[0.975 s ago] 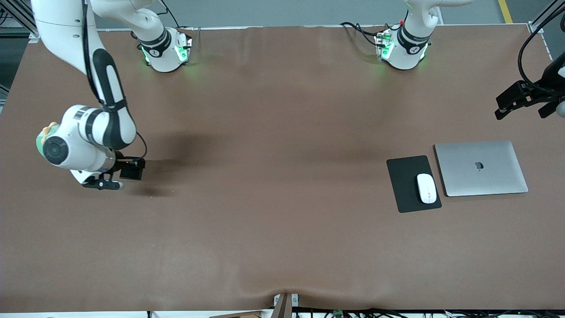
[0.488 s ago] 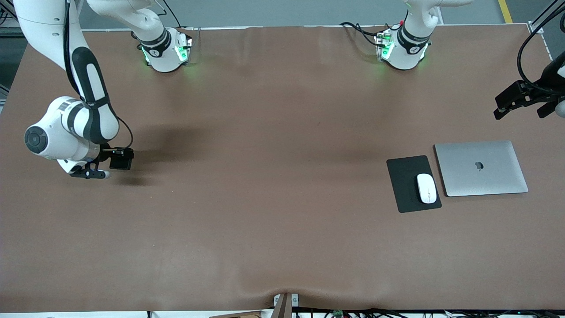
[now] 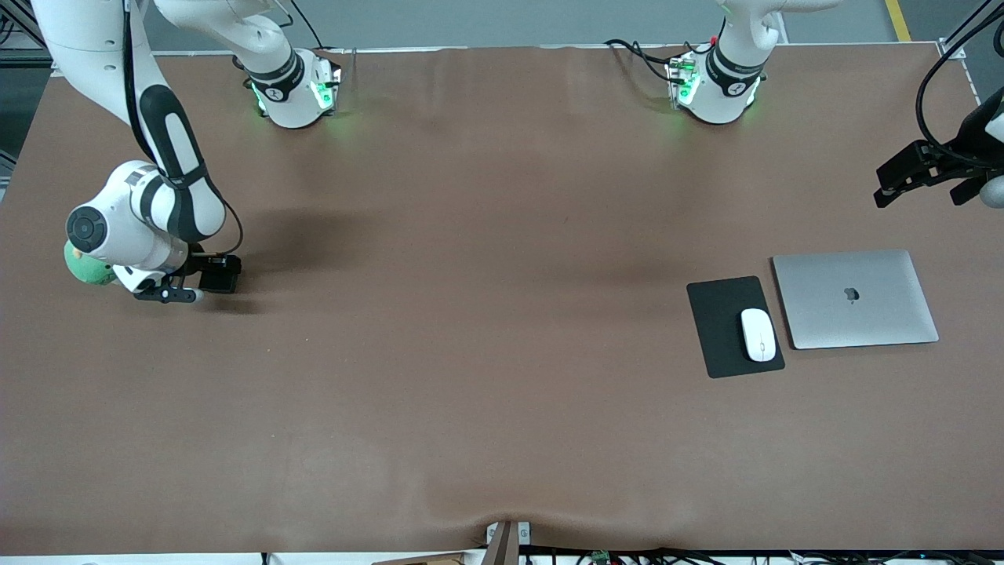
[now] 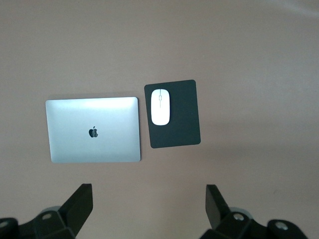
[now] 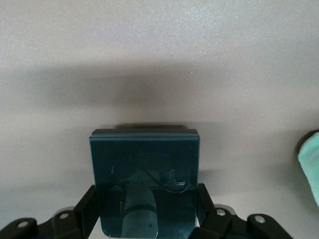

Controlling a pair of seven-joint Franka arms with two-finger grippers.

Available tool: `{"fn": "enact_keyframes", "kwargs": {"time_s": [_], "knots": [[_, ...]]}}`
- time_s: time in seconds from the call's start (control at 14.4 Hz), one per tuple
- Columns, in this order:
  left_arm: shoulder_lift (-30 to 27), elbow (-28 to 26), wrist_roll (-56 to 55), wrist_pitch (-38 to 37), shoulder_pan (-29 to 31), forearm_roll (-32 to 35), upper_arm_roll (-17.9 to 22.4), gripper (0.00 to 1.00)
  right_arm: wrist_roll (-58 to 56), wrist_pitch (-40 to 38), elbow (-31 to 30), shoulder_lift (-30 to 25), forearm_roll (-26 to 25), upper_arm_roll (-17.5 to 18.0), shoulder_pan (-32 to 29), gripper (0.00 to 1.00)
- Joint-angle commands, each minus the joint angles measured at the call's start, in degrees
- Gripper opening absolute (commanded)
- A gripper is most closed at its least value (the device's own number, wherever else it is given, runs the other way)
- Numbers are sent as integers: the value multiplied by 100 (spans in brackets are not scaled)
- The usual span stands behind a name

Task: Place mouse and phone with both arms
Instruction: 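Carry the black phone with the right gripper toward the green plush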

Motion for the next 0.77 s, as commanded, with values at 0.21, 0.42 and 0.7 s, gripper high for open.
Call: {"fn": "enact_keyframes", "kwargs": {"time_s": [0.21,0.42,0.7], "knots": [[-107,-77,4,-96,20,-98,2,100,-58,-25,-129,-110,336,88,-76,100],[-107,-77,4,-96,29,-98,2,100,-58,-374,107,-128,336,96,47,100],[-98,-59,39,-96,20,-98,2,100,-58,-1358,1072,-154,327,96,91,100]]}}
